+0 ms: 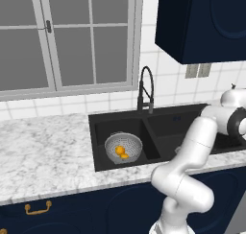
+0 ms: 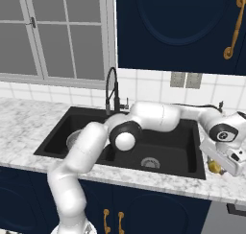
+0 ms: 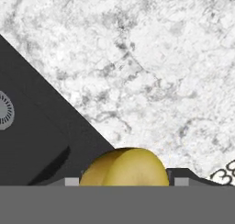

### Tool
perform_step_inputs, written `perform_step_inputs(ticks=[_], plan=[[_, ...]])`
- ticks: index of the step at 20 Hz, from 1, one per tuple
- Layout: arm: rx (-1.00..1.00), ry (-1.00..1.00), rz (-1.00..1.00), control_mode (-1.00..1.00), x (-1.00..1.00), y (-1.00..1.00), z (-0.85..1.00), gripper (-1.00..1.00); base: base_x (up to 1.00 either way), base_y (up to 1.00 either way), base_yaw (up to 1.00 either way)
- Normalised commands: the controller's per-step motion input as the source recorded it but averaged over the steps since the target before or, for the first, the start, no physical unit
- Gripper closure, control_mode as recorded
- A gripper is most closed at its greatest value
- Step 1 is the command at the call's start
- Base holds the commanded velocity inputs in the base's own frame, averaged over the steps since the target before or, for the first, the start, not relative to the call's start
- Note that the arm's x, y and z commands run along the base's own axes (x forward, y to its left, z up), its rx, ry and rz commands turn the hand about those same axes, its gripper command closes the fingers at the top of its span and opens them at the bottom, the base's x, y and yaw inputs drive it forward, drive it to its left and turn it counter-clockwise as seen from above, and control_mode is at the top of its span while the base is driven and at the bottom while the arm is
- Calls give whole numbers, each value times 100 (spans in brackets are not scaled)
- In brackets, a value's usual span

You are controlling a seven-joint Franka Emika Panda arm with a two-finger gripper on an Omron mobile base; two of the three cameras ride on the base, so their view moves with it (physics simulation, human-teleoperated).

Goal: Put the colander in the sink, put the kiwi, tangerine, orange in the colander, and turn on the sink faucet and pour water over the colander.

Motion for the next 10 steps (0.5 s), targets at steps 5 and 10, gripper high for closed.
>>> perform_step_inputs(ticks=[5,10], plan=[[0,-9,0,-100,0,81,28,100,0,0,0],[0,0,0,-100,-10,79,39,100,0,0,0]])
